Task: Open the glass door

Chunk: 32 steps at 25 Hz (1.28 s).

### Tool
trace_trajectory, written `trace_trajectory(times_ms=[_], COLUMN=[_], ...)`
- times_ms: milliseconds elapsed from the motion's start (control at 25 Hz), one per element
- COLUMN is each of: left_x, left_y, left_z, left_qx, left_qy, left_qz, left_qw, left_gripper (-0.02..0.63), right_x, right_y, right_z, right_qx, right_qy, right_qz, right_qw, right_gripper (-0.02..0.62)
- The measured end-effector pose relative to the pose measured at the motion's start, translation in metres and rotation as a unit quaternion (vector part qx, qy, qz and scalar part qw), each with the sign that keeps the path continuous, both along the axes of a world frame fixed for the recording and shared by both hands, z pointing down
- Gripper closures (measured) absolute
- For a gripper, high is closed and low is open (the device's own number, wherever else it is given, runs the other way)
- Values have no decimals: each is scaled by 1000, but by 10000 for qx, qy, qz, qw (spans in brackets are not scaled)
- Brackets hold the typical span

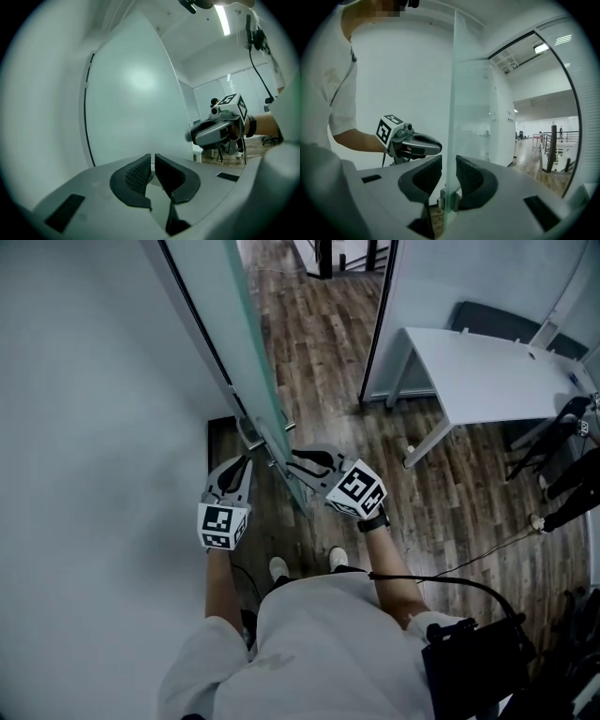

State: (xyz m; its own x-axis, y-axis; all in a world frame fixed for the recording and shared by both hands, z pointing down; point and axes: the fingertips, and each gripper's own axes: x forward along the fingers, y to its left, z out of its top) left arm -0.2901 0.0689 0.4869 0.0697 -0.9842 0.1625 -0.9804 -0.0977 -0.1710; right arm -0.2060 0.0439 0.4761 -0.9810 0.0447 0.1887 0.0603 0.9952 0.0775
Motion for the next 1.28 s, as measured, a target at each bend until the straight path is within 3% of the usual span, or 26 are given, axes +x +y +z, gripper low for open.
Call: trace_trajectory(times_ms=[320, 560, 680, 1000, 1280], left_x=[-51, -108, -124, -153, -208], left_y=[46, 74, 97, 175, 243], left_z=[7, 15, 16, 16, 32], left_qx=[281, 390, 419, 337, 180], left_qy=[461, 387, 406, 364, 317], left_qz=[-587, -1137, -1479, -2360, -2873], left_qw=[9968, 9920, 9873, 9705, 9572], left_gripper=[578, 578, 578, 578, 578], right_x=[-44, -100, -117, -157, -231], right_y=[51, 83, 102, 152, 196], right_z=[5, 12, 12, 7, 24], right_qx=[-86, -65, -128, -347, -541], right_qy=[1, -31, -69, -96, -81], right_qz=[-173, 83, 386, 375, 319], right_qw=[9998, 9999, 9992, 9986, 9980], right_gripper=[522, 520, 522, 520, 517])
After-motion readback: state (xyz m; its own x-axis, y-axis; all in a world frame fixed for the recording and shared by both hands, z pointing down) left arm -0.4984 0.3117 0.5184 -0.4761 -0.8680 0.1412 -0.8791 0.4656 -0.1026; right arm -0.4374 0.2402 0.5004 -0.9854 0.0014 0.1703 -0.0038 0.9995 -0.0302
